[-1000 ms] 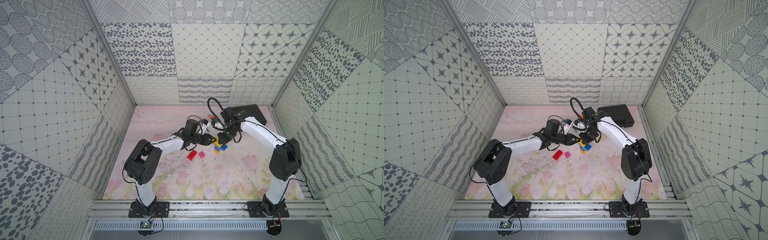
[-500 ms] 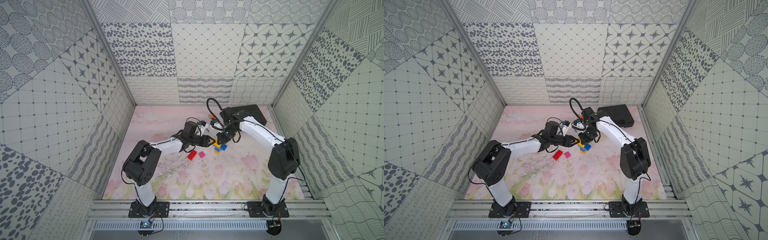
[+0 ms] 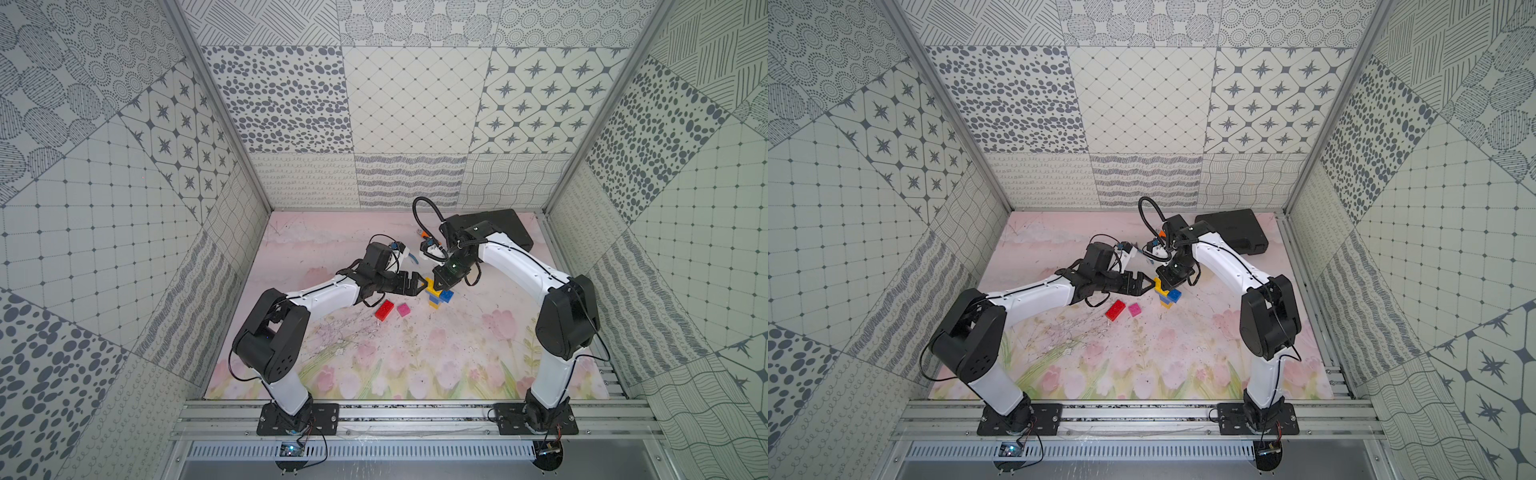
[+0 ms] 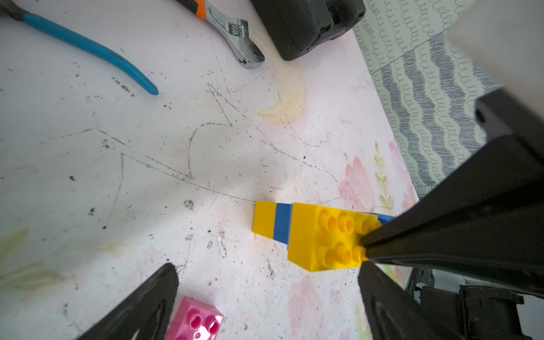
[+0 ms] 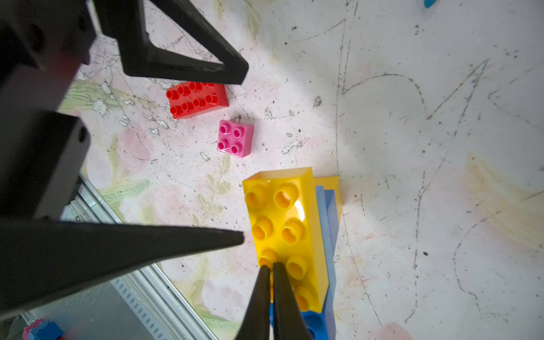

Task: Assemble a spoon with lego
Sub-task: Assemble the lego brick with the lego brick.

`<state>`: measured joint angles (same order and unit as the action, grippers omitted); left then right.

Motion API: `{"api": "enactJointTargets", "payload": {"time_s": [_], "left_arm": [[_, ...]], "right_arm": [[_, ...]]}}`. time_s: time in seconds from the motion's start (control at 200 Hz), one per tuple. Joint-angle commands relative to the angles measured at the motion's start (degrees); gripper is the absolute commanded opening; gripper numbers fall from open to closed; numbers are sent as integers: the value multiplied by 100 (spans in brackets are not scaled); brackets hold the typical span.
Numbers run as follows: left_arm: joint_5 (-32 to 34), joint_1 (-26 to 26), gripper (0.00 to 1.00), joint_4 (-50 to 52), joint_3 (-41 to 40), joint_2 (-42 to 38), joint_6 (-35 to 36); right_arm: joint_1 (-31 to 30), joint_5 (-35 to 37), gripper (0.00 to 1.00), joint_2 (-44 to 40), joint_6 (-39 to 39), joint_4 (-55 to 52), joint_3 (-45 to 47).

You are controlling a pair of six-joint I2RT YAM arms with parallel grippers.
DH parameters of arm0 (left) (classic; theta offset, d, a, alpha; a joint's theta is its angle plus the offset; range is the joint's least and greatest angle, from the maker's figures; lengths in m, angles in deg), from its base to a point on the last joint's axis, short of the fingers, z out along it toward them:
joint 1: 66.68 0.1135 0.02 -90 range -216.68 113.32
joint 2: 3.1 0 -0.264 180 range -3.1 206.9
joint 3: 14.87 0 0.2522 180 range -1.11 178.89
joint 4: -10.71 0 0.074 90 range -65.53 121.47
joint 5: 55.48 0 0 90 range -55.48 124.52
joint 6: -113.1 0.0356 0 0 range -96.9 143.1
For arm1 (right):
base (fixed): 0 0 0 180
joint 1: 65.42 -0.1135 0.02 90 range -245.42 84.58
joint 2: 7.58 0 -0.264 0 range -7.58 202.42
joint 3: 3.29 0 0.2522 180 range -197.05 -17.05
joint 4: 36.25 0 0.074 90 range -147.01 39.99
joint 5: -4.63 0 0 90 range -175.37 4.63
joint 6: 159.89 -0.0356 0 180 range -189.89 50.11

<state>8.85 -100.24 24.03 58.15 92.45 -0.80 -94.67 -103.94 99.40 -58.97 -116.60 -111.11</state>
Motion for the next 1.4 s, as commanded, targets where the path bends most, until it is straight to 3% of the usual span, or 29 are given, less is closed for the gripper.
{"api": "enactJointTargets", "payload": {"time_s": [0.0,0.28,0.91,1.045,1.196,1.396], "left_arm": [[519,180,98,634,133,-398,-61],[673,254,98,859,104,-914,-82],[732,463,98,874,-344,-1333,-131],[573,678,98,648,-682,-1607,-387],[700,791,98,738,-1057,-2020,-406],[915,825,98,1285,-1549,-2404,-310]], "right_arm": [[21,423,9,300,-18,22,112],[78,260,23,193,-11,76,-130],[80,10,40,5,23,-87,-701],[71,38,55,-420,-10,4,-800],[-286,216,80,-848,-568,318,-829],[-985,636,90,-1178,-1723,615,-409]]}}
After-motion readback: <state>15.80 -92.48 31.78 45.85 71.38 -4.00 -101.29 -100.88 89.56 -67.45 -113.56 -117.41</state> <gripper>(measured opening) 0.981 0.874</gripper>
